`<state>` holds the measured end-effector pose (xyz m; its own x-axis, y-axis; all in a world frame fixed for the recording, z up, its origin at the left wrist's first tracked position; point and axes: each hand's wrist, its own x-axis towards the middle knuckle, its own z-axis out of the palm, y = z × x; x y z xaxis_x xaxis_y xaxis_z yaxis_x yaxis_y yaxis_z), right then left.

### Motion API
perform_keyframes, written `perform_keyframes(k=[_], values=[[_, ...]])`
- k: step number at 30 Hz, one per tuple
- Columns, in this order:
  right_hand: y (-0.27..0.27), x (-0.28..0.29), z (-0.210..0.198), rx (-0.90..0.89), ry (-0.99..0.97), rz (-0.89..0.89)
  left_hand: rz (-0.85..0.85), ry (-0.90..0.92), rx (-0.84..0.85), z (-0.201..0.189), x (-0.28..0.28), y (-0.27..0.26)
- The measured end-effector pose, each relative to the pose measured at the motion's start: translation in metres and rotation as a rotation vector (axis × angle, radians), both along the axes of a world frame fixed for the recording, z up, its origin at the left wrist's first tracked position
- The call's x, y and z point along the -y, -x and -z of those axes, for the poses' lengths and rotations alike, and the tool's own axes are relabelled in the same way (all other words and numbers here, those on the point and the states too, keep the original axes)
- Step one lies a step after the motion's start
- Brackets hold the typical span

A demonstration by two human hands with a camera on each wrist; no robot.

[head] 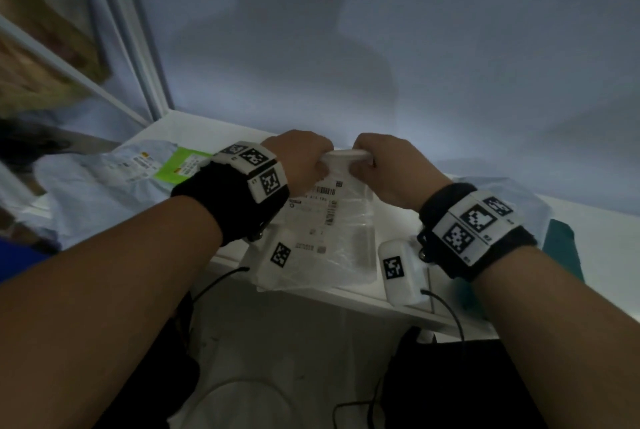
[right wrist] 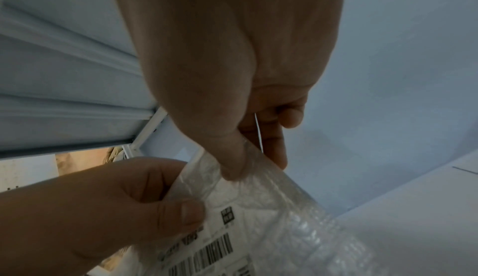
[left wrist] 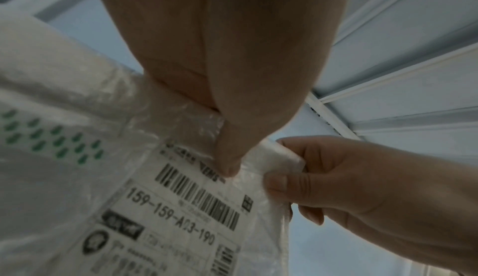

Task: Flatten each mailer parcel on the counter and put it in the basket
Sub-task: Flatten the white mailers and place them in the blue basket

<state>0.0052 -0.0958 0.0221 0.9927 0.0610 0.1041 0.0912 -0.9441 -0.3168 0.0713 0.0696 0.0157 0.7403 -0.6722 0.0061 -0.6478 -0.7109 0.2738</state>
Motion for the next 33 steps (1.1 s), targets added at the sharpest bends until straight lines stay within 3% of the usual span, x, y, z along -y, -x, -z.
perform_keyframes(k=[9,21,28,33], values=[[-0.003,-0.004,0.004,0.147,-0.008,0.021,-0.025,0.066,0.046,-0.002,-0.004,-0.007],[-0.006,0.032,0.004,0.123,-0.082,0.108,-0.073,0.013,0.020,-0.005,-0.027,-0.020],[-0.007,0.045,-0.006,0.206,-0.058,0.215,-0.072,0.012,-0.003,-0.007,-0.036,-0.024],[-0.003,0.048,-0.004,0.109,-0.205,0.134,-0.099,0.031,0.033,-0.006,-0.043,-0.027]])
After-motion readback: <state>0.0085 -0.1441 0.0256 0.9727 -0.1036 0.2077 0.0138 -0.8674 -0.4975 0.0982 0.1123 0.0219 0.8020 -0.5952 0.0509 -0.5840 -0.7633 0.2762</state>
